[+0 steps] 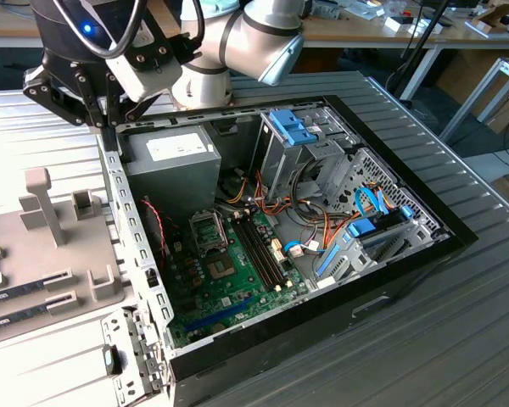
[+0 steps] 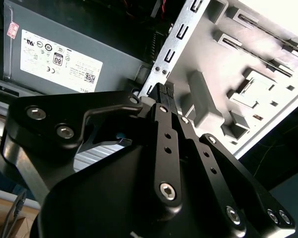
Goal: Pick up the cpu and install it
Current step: 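Reach for the cpu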
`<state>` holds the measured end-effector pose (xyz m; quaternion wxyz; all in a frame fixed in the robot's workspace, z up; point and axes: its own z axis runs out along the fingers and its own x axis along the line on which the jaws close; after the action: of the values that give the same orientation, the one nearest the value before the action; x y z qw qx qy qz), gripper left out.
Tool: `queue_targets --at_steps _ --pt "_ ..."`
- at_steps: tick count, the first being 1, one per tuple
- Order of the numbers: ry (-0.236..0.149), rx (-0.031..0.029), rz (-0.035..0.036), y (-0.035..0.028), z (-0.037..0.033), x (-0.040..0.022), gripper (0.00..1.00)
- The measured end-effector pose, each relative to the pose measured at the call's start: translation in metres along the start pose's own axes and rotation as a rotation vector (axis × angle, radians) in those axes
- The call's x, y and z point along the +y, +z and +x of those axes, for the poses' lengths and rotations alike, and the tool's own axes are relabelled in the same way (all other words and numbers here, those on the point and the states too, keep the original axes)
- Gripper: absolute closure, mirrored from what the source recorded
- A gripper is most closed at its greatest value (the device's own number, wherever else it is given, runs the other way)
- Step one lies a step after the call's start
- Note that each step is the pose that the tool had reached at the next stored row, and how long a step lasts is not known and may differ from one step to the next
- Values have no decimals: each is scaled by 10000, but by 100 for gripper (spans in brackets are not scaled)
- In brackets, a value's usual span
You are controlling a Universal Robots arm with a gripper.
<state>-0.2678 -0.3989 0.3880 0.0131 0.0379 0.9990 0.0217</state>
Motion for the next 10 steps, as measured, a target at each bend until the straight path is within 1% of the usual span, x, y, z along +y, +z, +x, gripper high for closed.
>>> queue_targets --at_steps 10 --pt "0 0 0 2 29 -2 90"
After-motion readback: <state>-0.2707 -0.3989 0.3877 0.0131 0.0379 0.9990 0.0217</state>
